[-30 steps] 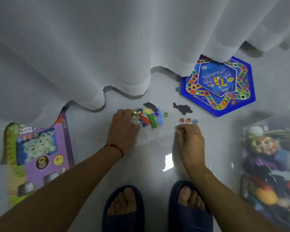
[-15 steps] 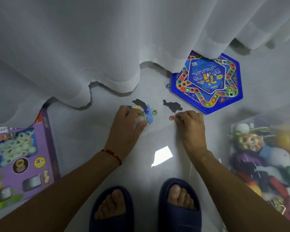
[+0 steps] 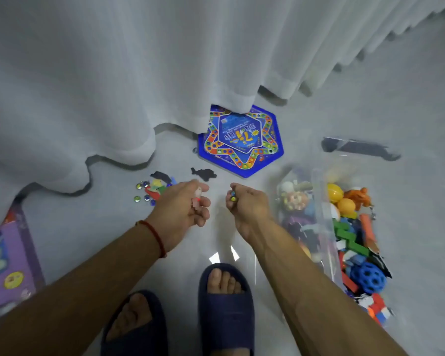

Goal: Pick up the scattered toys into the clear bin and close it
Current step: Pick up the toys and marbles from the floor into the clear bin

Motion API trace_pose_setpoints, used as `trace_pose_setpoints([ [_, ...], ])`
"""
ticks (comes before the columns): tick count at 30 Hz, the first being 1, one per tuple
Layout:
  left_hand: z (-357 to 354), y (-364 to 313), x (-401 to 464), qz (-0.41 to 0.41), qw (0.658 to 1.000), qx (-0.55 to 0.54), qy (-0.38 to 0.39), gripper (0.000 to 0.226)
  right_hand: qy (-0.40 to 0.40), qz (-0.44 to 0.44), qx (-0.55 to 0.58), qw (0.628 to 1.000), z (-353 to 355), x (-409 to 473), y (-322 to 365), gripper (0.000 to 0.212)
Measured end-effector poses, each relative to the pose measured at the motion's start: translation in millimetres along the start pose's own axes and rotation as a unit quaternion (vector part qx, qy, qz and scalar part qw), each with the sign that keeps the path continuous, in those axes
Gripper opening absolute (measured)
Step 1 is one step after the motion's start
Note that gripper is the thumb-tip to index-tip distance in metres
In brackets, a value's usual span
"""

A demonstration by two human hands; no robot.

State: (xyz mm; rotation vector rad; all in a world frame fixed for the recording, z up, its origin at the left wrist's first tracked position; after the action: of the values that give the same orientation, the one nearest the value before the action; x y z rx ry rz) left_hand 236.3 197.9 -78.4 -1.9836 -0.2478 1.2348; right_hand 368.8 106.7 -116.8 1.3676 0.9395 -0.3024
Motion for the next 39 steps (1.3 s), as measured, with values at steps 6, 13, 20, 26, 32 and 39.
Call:
trace_pose_setpoints([
  [6, -132, -67, -84, -0.038, 0.976, 0.104, 0.188, 0.032, 0.068, 0.073, 0.264, 0.959, 87, -115, 114, 0.023],
  [13, -230, -68, -136, -0.025, 0.938, 0.235, 0.253, 0.045, -0.061, 0.05, 0.185, 0.98, 237, -131, 121, 0.018],
  [20, -131, -61, -120, -0.095, 0.959, 0.247, 0.1, 0.025, -0.068, 0.093, 0.035, 0.993, 247, -140, 119, 0.022],
  [26, 51, -49, -91, -0.082, 0.941, 0.311, -0.104, 0.009, 0.086, 0.227, -0.225, 0.944, 101, -144, 139, 0.018],
  [32, 135, -12, -46, -0.062, 0.899, 0.396, -0.174, 0.031, 0.169, 0.267, -0.648, 0.693, -41, -53, 79, 0.032],
  [39, 134, 31, 27, -0.16, 0.81, 0.539, -0.168, 0.073, 0.138, 0.304, -0.716, 0.613, -105, 58, 2, 0.054],
])
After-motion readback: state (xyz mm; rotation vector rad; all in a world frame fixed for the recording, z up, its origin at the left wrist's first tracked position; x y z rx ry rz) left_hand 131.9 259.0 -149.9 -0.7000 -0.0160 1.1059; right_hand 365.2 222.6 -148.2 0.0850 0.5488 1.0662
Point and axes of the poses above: each hand's wrist, its own x-axis towards the middle knuckle, its own z-axis out of the back of the hand, y = z × x, the point moved 9 cm from there along x, towards the middle knuckle, and after that the axes turned 1 degree about y, right-handed, at the moved point
